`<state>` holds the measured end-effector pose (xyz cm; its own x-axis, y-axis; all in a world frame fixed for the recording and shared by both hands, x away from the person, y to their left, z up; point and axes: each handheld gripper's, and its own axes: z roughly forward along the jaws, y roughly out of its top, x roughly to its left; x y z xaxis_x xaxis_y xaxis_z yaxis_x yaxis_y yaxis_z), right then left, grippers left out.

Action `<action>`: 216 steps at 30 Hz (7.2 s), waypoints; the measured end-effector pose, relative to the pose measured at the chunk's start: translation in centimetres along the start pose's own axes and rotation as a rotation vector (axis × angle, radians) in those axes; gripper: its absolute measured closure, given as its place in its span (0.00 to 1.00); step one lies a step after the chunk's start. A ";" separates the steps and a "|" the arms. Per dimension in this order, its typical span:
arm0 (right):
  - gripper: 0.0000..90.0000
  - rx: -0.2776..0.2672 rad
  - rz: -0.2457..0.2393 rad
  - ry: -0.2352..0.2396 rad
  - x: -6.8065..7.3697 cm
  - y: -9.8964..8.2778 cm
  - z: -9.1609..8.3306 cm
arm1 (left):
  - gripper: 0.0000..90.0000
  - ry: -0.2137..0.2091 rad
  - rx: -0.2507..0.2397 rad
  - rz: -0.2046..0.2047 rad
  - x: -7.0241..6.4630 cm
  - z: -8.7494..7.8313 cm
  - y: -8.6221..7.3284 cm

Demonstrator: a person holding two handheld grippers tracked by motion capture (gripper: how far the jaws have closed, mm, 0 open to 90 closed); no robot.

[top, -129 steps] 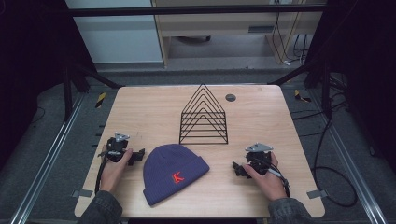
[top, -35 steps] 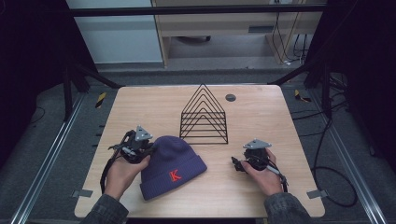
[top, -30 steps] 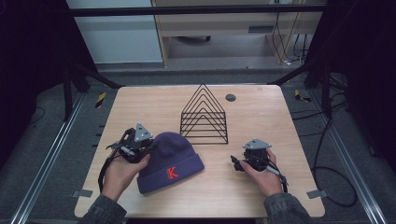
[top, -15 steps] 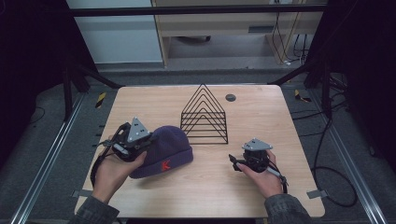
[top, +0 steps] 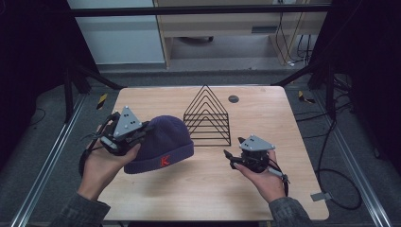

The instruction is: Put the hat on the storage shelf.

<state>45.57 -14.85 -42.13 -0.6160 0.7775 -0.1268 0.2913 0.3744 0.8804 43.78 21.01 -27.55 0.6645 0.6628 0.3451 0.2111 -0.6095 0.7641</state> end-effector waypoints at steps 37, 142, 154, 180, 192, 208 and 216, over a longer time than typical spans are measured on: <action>0.35 0.004 -0.076 0.311 2.5 6.7 2.2 | 0.89 -0.092 -0.141 0.140 -0.3 -2.5 5.6; 0.77 0.156 0.001 0.130 -8.7 7.7 4.9 | 0.89 -0.111 -0.137 -0.055 3.6 15.0 10.7; 0.76 0.171 0.000 0.134 -8.6 7.3 5.0 | 0.89 -0.118 -0.141 -0.068 3.3 15.4 9.9; 0.76 0.218 0.024 0.147 -8.2 4.9 6.7 | 0.89 -0.146 -0.092 -0.082 2.8 16.8 7.2; 0.76 0.237 0.032 0.149 -8.1 4.4 7.1 | 0.89 -0.153 -0.087 -0.078 2.3 17.1 7.0; 0.75 0.252 0.032 0.153 -7.8 3.4 7.6 | 0.89 -0.180 -0.080 -0.081 2.1 17.3 5.8; 0.73 0.281 0.034 0.149 -7.7 2.8 8.1 | 0.88 -0.191 -0.073 -0.088 1.7 17.5 4.9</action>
<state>57.06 -15.74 -42.34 -0.6966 0.7173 -0.0125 0.4918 0.4901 0.7197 58.52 11.55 -32.82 0.7711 0.6134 0.1708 0.2266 -0.5150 0.8267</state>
